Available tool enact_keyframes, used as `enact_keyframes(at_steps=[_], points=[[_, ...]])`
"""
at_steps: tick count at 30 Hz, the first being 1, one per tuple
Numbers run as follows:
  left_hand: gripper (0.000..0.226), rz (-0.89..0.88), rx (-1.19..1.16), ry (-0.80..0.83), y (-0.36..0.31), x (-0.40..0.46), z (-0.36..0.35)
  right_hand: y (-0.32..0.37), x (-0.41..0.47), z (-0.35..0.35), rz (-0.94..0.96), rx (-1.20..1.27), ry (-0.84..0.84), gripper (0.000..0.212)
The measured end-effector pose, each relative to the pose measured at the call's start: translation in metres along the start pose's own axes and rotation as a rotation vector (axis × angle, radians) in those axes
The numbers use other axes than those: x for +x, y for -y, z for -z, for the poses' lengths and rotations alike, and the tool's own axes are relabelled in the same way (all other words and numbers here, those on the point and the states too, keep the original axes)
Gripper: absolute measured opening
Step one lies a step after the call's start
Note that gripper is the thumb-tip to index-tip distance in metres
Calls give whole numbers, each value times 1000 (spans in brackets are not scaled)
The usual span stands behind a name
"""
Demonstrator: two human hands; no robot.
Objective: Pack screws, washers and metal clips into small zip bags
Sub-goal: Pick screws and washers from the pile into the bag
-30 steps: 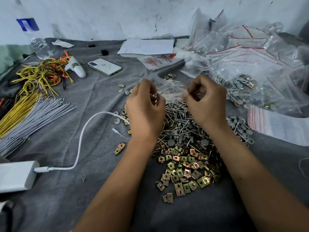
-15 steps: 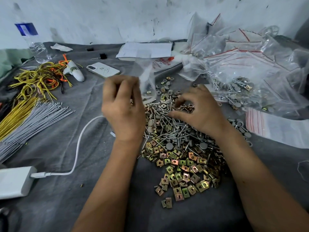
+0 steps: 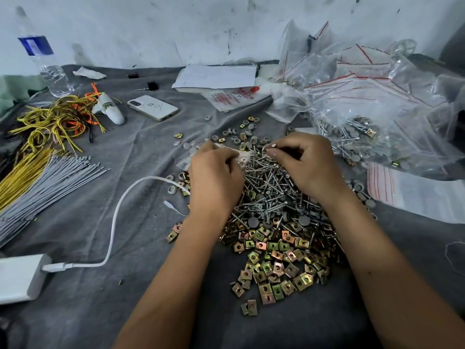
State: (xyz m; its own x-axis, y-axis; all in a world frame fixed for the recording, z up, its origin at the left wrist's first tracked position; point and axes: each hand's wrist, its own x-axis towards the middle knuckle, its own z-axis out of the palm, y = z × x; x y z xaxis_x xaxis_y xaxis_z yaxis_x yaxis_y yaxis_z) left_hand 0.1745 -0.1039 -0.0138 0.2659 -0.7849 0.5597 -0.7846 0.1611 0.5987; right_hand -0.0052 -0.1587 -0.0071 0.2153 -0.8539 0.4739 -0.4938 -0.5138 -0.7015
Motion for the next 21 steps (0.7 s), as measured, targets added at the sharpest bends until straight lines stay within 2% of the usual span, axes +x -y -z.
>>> enact_keyframes(at_steps=[5, 9, 12, 15, 21], points=[[18, 106, -170, -61, 0, -1, 0, 2, 1, -3, 83, -53, -36, 16], [11, 116, -212, -105, -4, -4, -2, 12, -1, -3, 88, 240, -84, 15], [9, 51, -220, -110, -7, -4, -3, 20, -6, -13, 130, 289, -44, 22], [5, 46, -271, -80, -9, -5, -5, 21, -7, -18, 146, 225, -43, 21], [13, 215, -518, -125, -13, -5, -4, 19, -8, -19, 184, 63, -89, 14]])
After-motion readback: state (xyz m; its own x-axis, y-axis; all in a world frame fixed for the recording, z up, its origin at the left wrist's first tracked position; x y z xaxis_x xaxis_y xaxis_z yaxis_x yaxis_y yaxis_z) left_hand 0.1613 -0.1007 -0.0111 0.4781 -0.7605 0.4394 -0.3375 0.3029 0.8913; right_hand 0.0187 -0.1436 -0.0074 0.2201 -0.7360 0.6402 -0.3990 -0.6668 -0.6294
